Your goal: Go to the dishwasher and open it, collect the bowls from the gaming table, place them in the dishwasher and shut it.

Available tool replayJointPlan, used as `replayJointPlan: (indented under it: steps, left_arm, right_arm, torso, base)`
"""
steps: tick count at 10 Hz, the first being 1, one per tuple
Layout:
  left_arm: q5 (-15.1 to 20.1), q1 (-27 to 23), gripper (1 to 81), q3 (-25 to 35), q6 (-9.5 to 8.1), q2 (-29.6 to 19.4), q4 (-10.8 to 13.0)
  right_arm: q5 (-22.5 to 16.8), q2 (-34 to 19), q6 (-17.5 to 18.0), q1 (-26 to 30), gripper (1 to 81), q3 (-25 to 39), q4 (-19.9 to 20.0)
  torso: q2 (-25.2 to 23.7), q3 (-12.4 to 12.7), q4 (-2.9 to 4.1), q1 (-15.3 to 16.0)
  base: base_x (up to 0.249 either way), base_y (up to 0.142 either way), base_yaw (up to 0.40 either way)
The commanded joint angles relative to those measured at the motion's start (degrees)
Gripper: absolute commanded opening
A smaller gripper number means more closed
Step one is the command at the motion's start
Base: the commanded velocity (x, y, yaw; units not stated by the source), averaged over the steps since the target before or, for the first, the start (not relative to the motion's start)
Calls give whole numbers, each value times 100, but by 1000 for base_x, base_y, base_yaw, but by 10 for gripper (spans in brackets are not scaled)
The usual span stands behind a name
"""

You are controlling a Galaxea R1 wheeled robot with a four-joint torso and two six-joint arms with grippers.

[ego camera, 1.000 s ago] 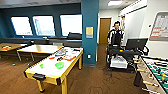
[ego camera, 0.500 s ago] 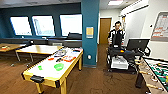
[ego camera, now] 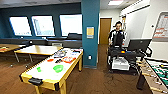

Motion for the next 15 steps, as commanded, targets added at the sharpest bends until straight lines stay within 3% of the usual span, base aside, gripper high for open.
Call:
replayJointPlan:
  steps: [1, 11, 15]
  left_arm:
    - [295, -308, 811, -3, 53, -22, 22]
    - [295, -300, 811, -3, 53, -22, 22]
    - [295, -300, 811, -3, 53, -22, 22]
  right_arm:
    - [-268, 32, -9, 273, 811, 40, -25]
    - [-268, 32, -9, 264, 811, 31, -25]
    - [-267, 32, -9, 256, 811, 31, -25]
  torso:
    - [0, 0, 0, 0]
    - [0, 0, 0, 2]
    - [2, 0, 0, 7]
  base:
    - [85, 78, 0]
    - [88, 70, 0]
    - [0, 107, 0]
